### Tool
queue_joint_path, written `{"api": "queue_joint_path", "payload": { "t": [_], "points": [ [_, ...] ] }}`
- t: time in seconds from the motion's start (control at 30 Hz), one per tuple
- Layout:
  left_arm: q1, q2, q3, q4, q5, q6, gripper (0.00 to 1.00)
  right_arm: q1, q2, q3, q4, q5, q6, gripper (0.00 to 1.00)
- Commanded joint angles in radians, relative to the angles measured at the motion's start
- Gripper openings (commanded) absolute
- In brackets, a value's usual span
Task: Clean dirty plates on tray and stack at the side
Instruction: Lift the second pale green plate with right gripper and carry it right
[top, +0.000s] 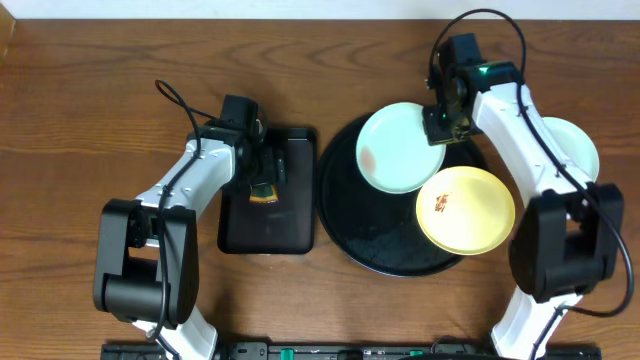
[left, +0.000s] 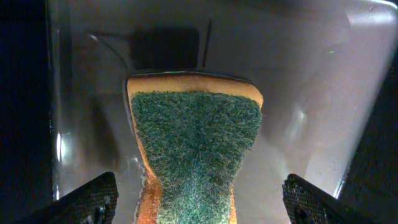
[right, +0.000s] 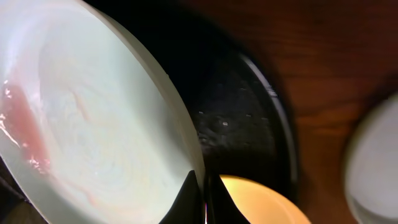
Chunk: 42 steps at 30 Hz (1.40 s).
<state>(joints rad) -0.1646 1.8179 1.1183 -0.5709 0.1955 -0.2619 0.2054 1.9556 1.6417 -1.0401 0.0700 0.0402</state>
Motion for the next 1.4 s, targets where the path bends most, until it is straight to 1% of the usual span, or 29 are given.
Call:
{"api": "queue_joint_path", "payload": {
  "t": [0.0, 0.13, 0.27, 0.4, 0.6, 0.83, 0.97, 1.2, 1.37],
  "points": [
    [0.000, 0.000, -0.013, 0.001, -0.010, 0.003, 0.86, 0.003, -0.084, 0.027, -0.010, 0.078, -0.015, 0.01],
    [0.000, 0.000, -0.013, 0.001, -0.010, 0.003, 0.86, 0.032, -0.156, 0.027, -0.027, 0.175, -0.011, 0.01],
    [0.000, 0.000, -0.013, 0.001, -0.010, 0.003, 0.86, 0.102, -0.223, 0.026, -0.055, 0.363, 0.002, 0.01],
    [0.000, 0.000, -0.013, 0.001, -0.010, 0.003, 0.86, 0.201, -0.262, 0.026, -0.085, 0.566, 0.064, 0.01],
    [0.000, 0.000, -0.013, 0.001, -0.010, 0.003, 0.86, 0.357, -0.261, 0.008, -0.117, 0.822, 0.194, 0.01],
    [0.000, 0.000, -0.013, 0.001, -0.010, 0.003, 0.86, 0.520, -0.260, -0.077, -0.099, 1.075, 0.352, 0.01],
    [0.000, 0.000, -0.013, 0.001, -0.010, 0.003, 0.86, 0.599, -0.259, -0.151, -0.066, 1.213, 0.398, 0.01],
    [0.000, 0.000, -0.013, 0.001, -0.010, 0.003, 0.86, 0.710, -0.259, -0.288, 0.061, 1.348, 0.397, 0.01],
    [0.000, 0.000, -0.013, 0.001, -0.010, 0.003, 0.86, 0.725, -0.259, -0.322, 0.130, 1.310, 0.397, 0.01]
  ]
}}
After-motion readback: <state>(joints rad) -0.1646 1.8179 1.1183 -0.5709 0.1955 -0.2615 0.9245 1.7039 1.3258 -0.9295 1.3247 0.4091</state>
